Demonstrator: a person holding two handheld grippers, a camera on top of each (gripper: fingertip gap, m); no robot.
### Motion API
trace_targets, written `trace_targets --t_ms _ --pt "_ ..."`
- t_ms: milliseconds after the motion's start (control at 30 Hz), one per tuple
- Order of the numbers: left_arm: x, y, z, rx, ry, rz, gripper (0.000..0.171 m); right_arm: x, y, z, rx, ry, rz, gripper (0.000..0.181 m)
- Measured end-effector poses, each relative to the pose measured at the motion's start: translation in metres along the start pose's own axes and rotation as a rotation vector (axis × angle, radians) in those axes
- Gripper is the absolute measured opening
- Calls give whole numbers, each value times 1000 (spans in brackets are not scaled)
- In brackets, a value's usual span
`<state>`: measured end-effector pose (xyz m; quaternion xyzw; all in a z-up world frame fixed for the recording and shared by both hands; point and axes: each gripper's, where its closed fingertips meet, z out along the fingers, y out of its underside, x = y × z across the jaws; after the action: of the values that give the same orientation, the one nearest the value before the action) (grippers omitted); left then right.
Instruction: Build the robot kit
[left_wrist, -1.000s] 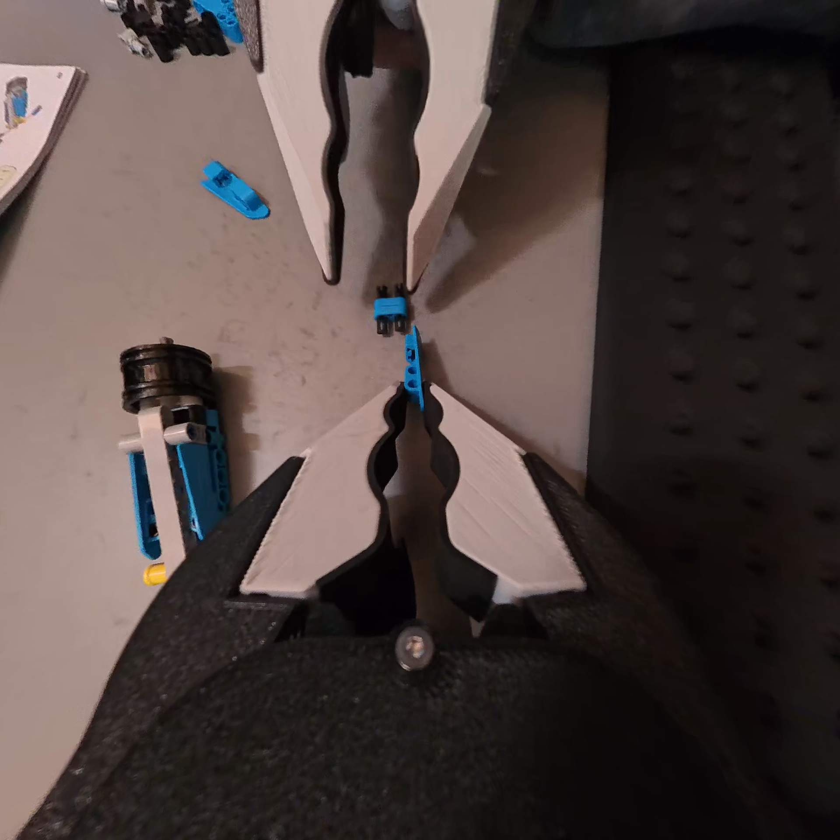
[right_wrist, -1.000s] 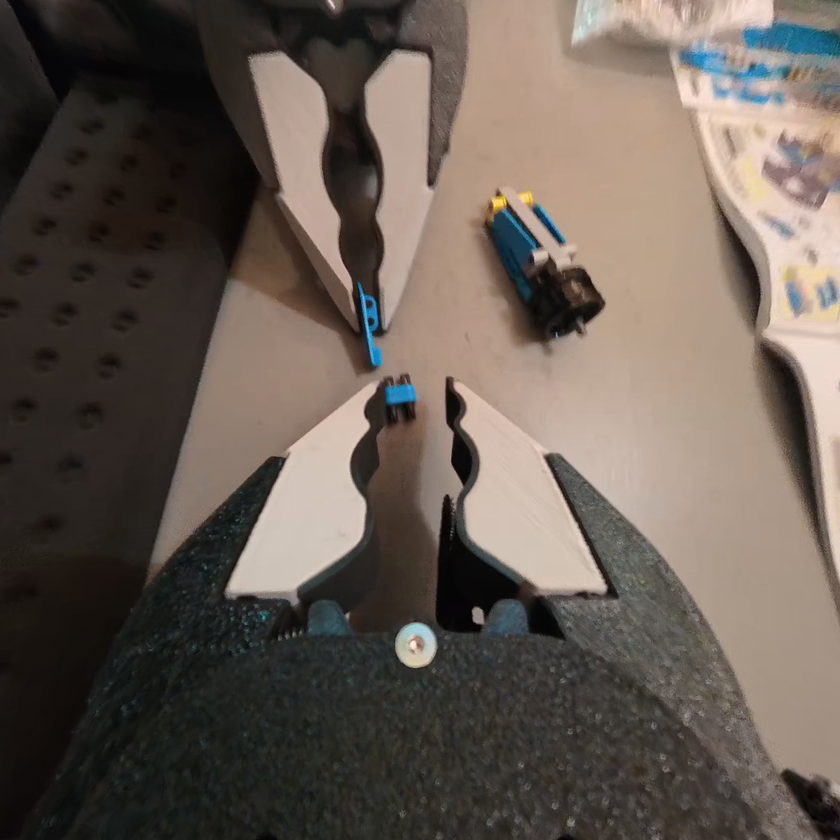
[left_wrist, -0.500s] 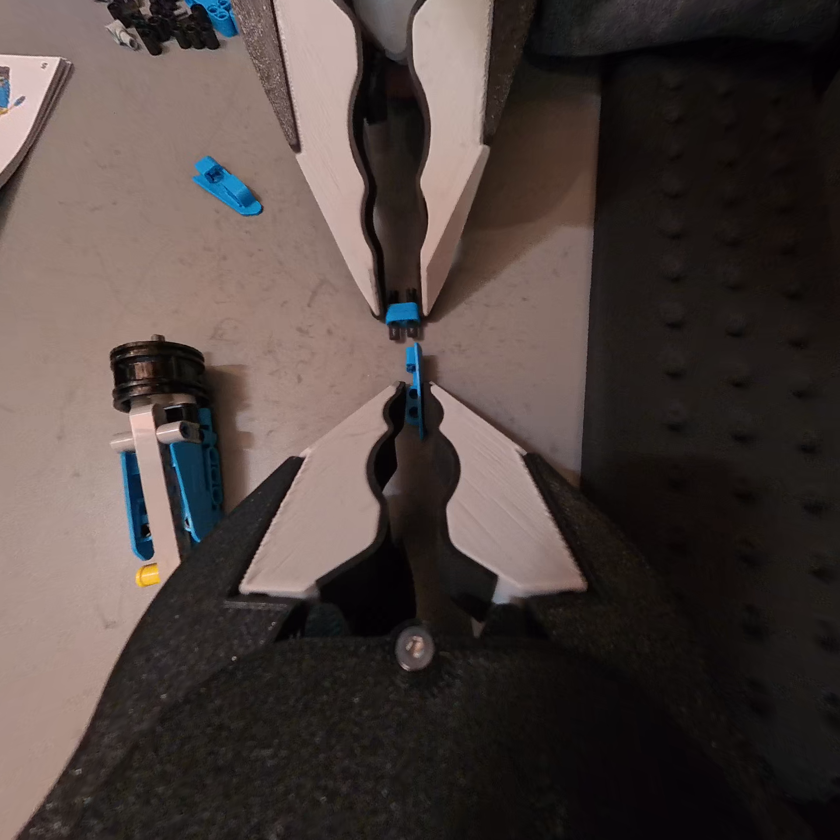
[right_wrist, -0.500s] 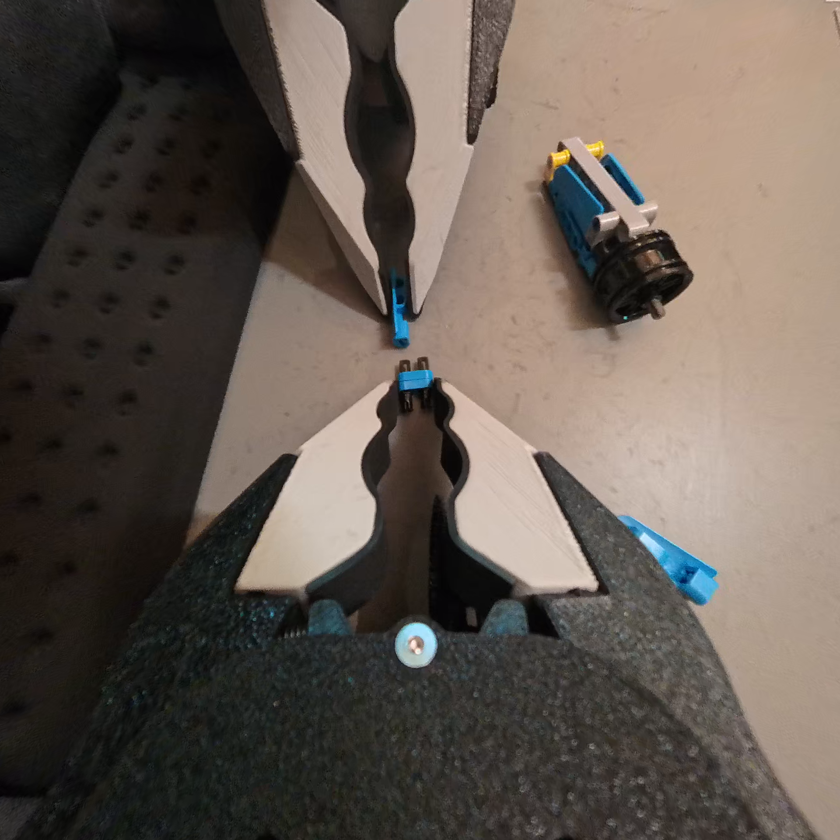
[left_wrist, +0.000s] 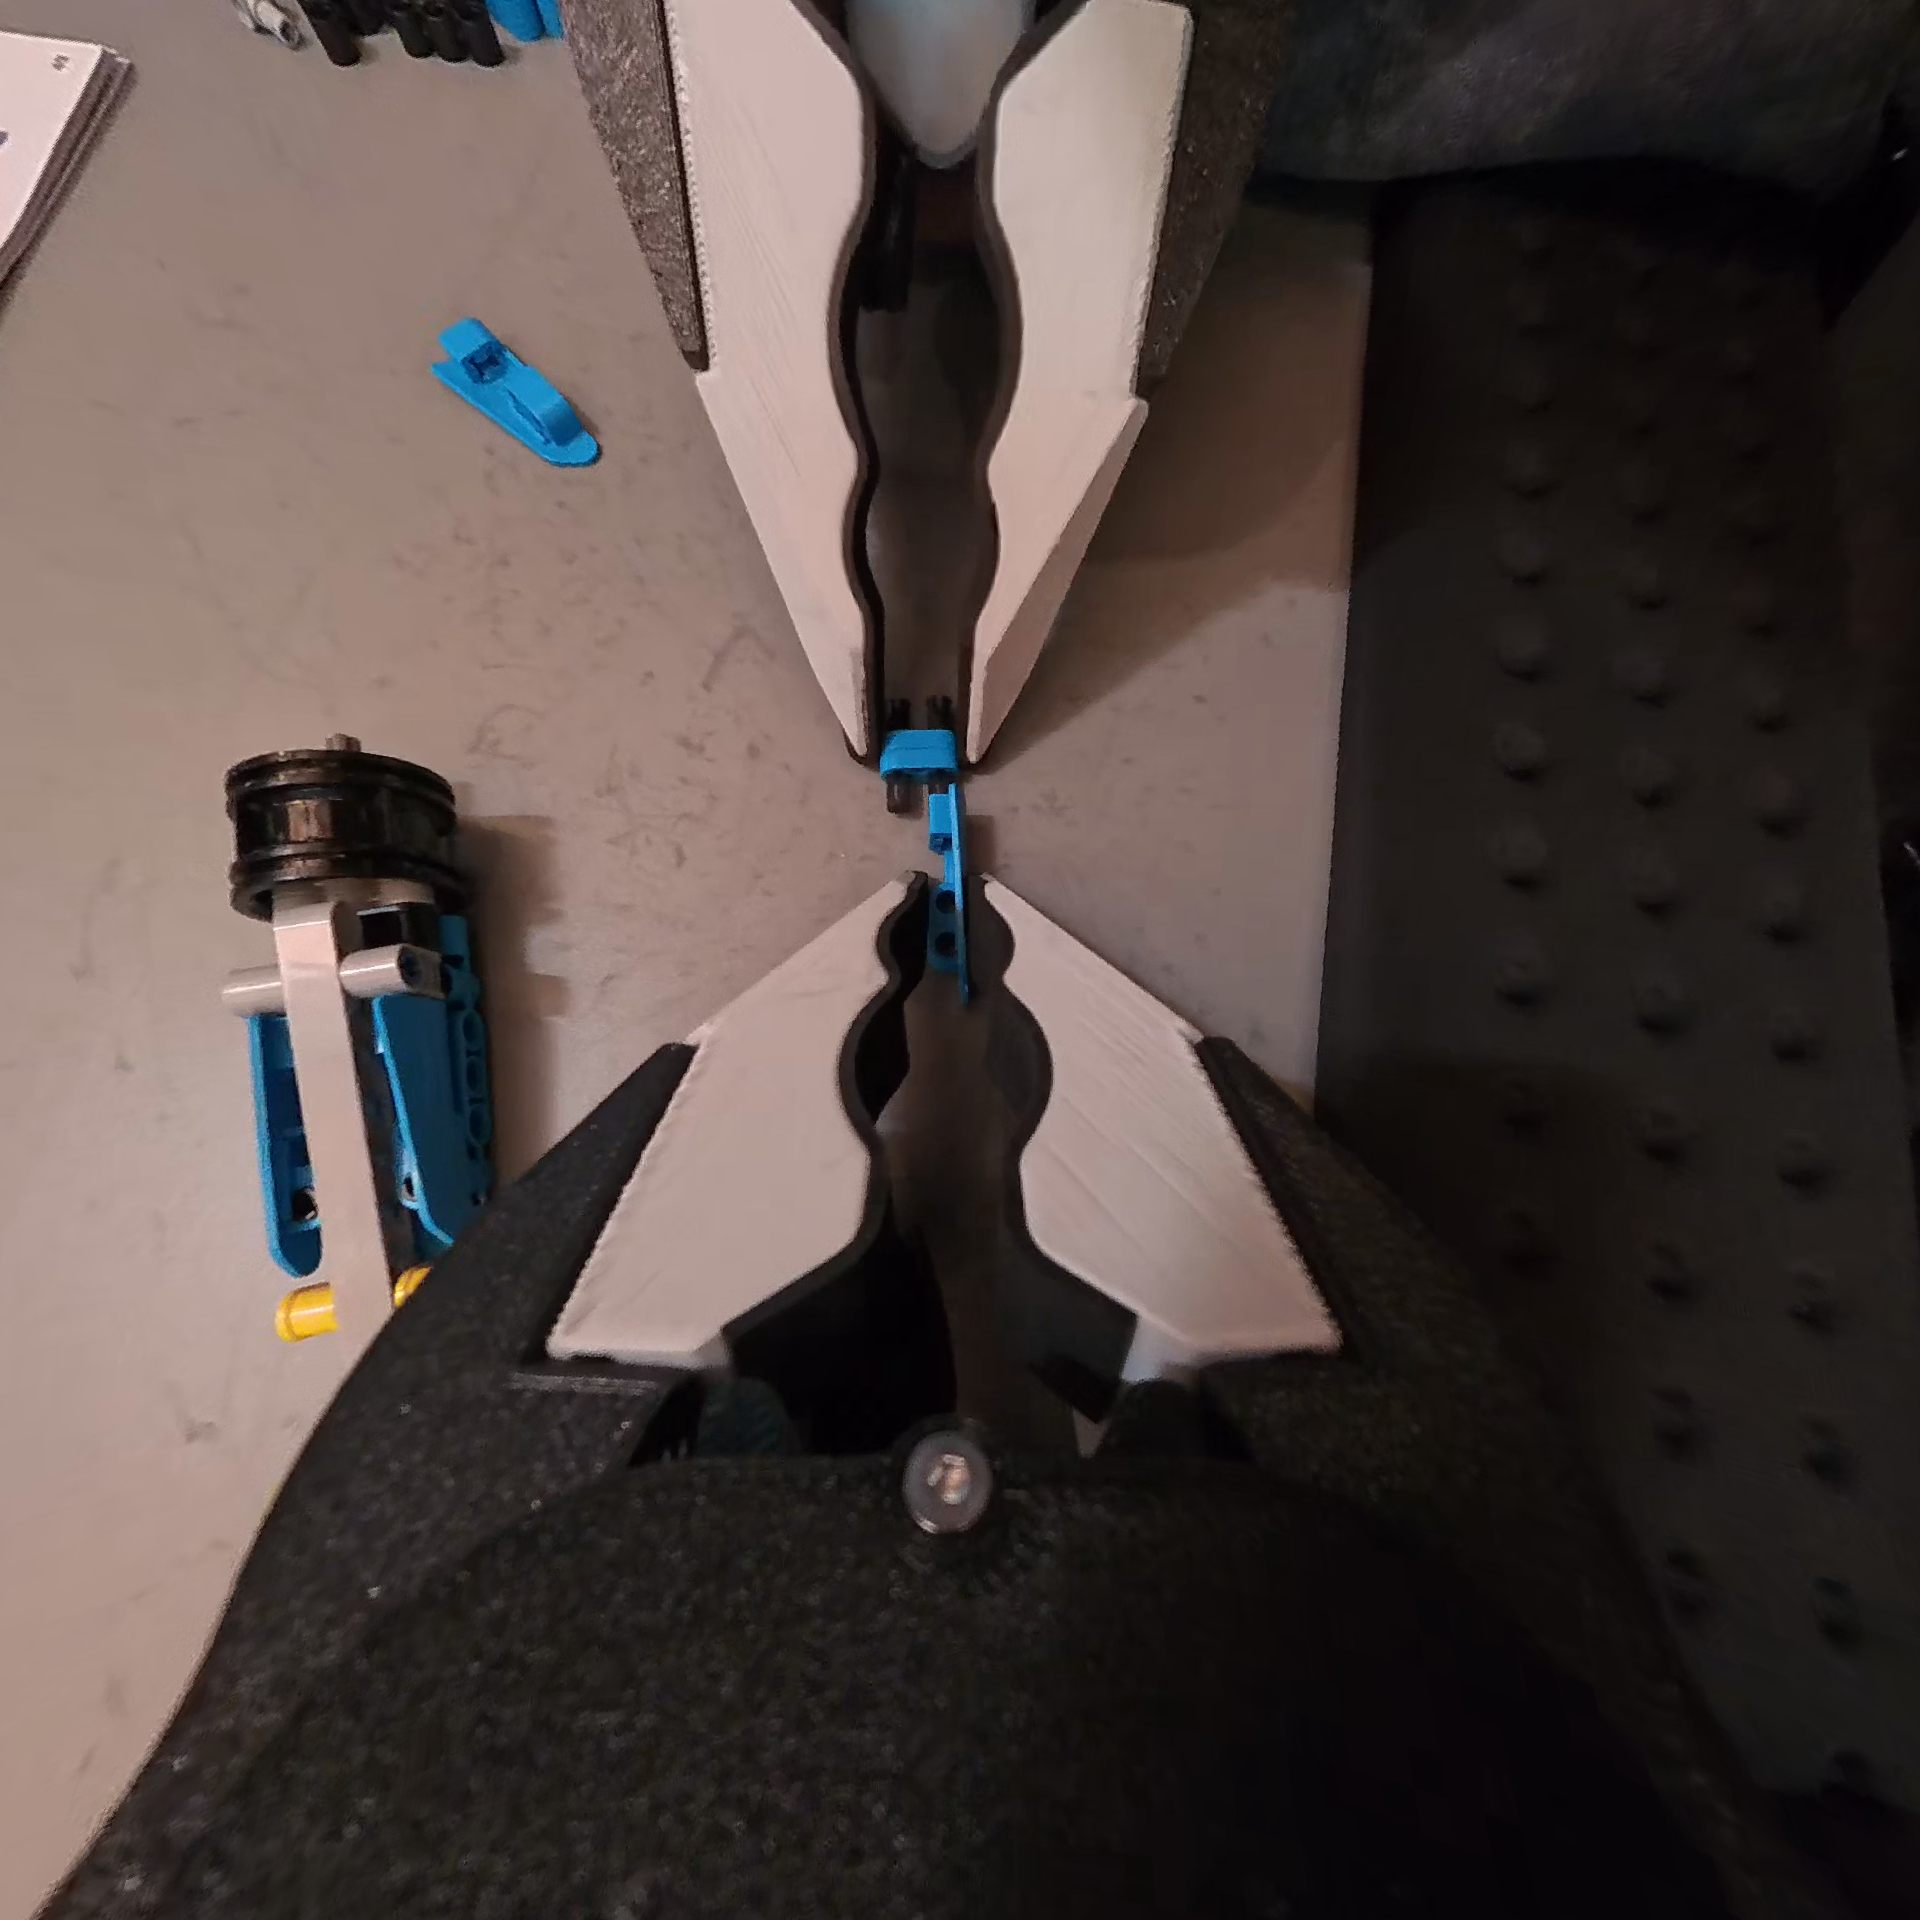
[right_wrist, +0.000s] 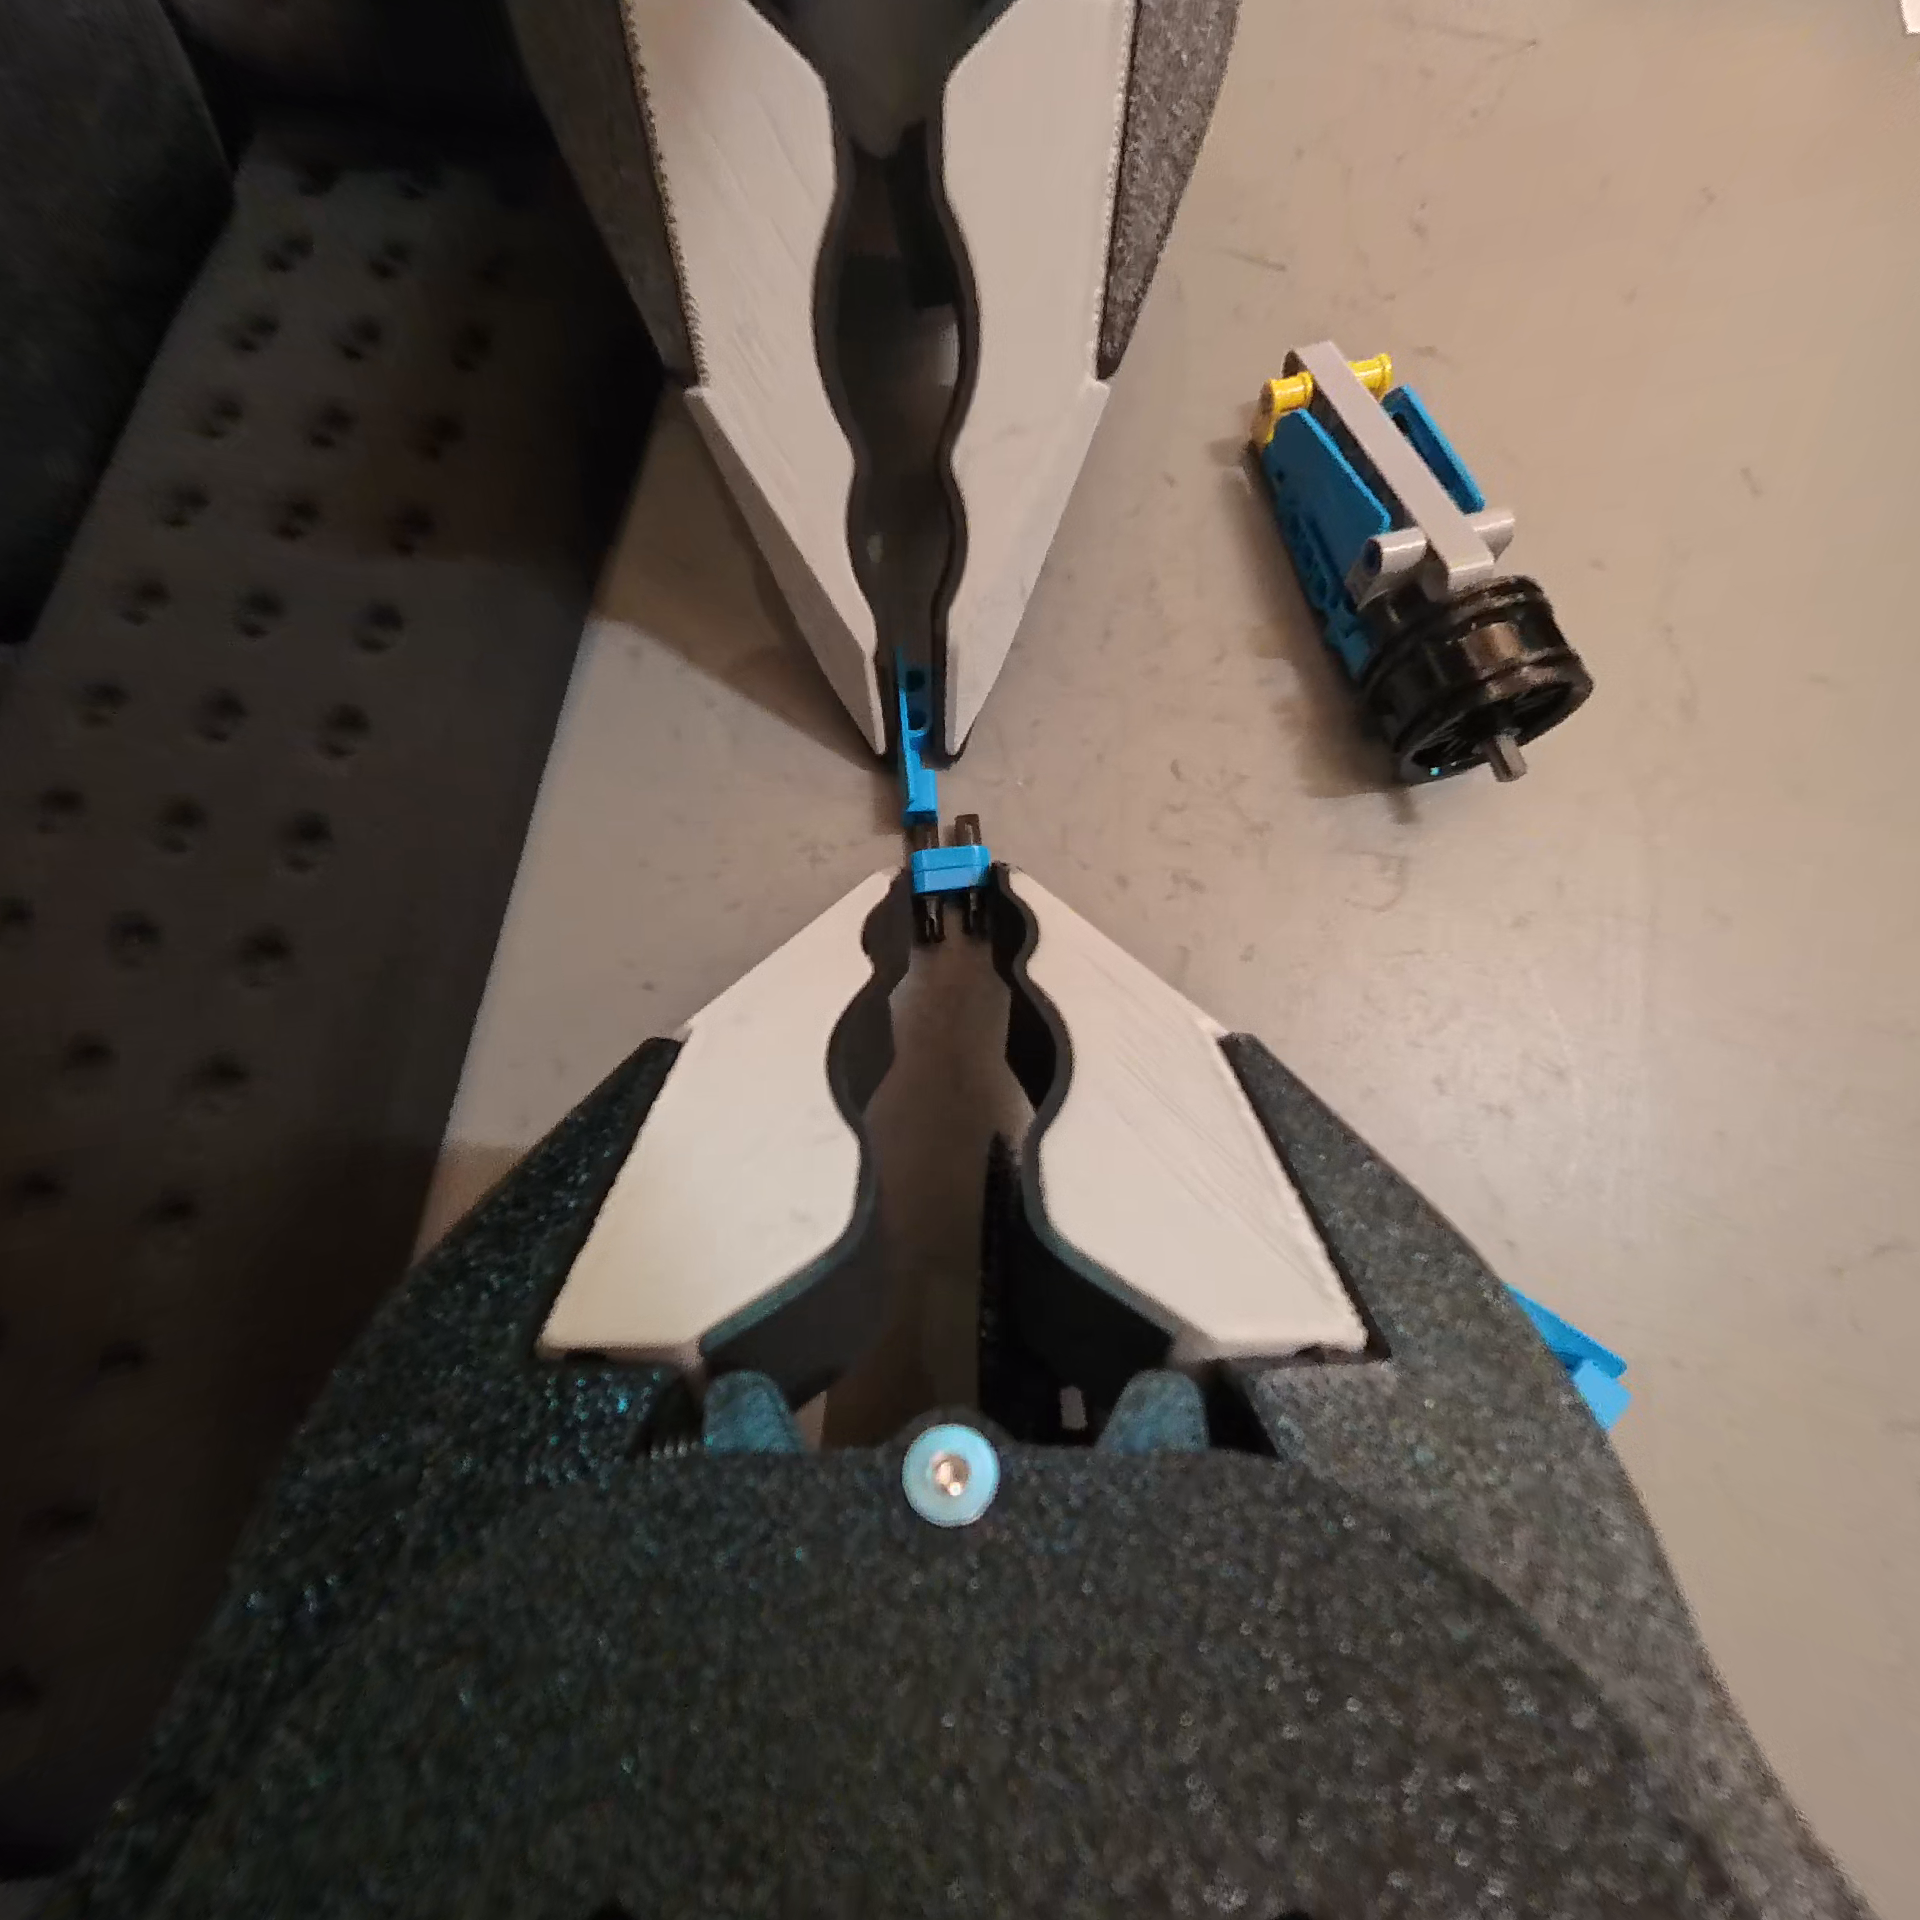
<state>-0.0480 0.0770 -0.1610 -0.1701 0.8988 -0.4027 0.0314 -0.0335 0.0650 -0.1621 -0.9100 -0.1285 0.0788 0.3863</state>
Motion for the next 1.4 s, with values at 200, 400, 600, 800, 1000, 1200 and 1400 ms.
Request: trace_targets --t_ms 200,400,600,800,1000,1200,1400 --pt "0 -1 0 3 16 -49 6 0 -1 0 -53 36 -68 14" --pt "-1 -1 0 2 3 -52 5 -1 -1 1 -57 25 -31 14" --pt "-1 -2 1 6 -25 -83 5 0 -2 2 -44 43 17 14" --pt "-1 -3 2 6 -50 -69 4 1 -3 3 -25 34 59 14" --pt "0 -3 2 8 -38 -72 5 5 -1 -8 18 35 66 31" --pt "0 -3 2 9 -25 -85 5 -2 6 -15 8 -9 42 7" --pt "0 -3 2 8 -26 -85 5 0 9 -10 -19 1 31 0"
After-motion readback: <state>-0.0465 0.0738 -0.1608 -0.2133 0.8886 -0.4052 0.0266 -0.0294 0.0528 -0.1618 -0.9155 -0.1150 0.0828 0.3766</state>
